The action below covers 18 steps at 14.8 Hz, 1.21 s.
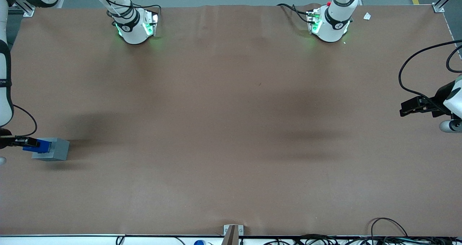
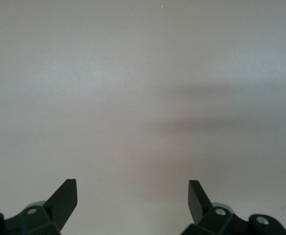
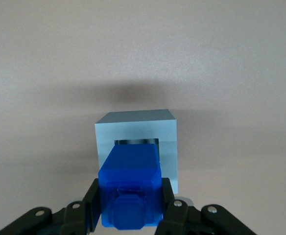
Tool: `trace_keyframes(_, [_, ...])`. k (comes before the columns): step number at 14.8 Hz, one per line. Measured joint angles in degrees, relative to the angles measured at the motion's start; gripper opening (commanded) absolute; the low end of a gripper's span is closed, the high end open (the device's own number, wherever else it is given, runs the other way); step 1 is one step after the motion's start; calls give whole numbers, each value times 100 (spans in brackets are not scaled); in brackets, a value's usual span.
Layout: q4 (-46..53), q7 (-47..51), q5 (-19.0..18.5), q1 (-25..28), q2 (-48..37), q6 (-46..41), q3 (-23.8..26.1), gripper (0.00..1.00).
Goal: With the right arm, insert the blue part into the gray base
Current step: 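Lower the blue block into the gray base's opening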
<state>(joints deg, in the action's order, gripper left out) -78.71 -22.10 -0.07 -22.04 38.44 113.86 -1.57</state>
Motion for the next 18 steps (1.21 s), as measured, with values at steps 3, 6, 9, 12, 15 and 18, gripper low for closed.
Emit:
trace_keyframes(3, [8,0,0,0,22,1,0,3])
trace_keyframes(6, [14,0,-1,0,76,30,0,3])
trace_keyframes(9, [19,0,-1,0,108,44,0,3])
trace_keyframes(12, [19,0,-2,0,112,44,-1,4])
trace_keyframes(15, [19,-1,-5,-5,143,46,-1,10])
trace_keyframes(18, [21,-1,-5,-9,205,59,-1,79])
